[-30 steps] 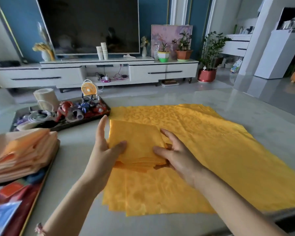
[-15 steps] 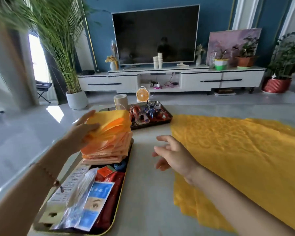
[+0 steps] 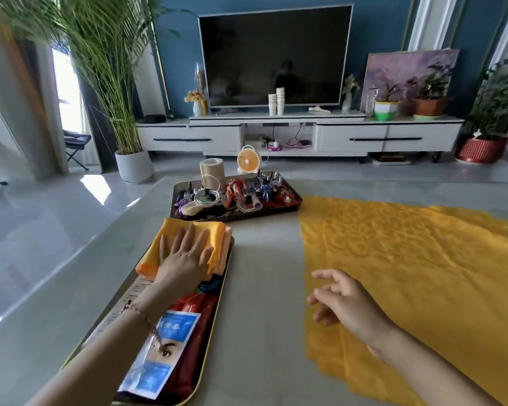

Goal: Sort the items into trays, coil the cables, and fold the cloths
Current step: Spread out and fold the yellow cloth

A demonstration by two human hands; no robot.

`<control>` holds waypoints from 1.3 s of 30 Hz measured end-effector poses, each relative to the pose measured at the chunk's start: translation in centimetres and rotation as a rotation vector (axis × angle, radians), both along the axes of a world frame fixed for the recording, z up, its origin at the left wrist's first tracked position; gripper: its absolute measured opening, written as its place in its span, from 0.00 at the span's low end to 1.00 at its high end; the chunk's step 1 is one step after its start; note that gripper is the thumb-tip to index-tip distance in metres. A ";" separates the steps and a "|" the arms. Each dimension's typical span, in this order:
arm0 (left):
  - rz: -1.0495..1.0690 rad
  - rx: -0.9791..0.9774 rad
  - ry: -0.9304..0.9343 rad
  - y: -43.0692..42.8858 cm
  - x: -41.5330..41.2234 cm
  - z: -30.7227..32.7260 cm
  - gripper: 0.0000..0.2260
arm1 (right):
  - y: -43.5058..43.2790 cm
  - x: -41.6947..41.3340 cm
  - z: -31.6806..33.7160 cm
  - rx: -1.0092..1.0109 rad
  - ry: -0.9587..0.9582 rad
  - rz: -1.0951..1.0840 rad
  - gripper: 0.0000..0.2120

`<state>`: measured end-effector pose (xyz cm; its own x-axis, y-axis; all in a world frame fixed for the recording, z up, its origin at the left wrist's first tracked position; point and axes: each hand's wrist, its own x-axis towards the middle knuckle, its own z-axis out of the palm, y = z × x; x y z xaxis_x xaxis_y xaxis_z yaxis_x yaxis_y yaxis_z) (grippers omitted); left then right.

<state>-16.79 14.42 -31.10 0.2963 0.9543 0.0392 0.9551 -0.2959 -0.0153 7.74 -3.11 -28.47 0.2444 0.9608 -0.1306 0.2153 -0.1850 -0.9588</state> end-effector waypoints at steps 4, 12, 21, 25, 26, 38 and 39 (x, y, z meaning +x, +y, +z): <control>0.008 0.006 0.020 0.0 -0.2 -0.5 0.25 | -3.1 3.2 -1.1 -0.056 0.051 -0.063 0.09; 0.081 0.278 -0.367 -3.3 1.7 4.8 0.29 | -9.8 11.9 -3.0 0.076 0.025 -0.401 0.07; -0.892 -0.209 -0.413 -19.7 18.5 0.8 0.28 | -14.5 15.3 -2.6 0.201 -0.313 -0.343 0.12; -0.970 -0.189 -0.242 -21.7 21.1 -2.0 0.31 | -16.7 16.7 -3.4 0.034 -0.625 -0.110 0.10; -0.971 -0.173 -0.251 -21.7 21.1 -2.3 0.30 | -17.0 16.6 -3.5 0.017 -0.661 -0.073 0.11; -0.964 -0.214 -0.427 -21.6 21.9 -1.8 0.14 | -18.3 16.3 -4.8 -0.060 -0.813 0.051 0.36; -0.933 -0.249 -0.465 -21.5 21.8 -1.5 0.13 | -18.1 16.2 -4.8 -0.055 -0.809 0.038 0.36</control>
<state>4.97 -7.05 -32.58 0.9188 0.3555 0.1716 0.2468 -0.8566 0.4531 23.93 -21.24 -33.27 0.2510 0.9677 0.0257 0.8449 -0.2060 -0.4937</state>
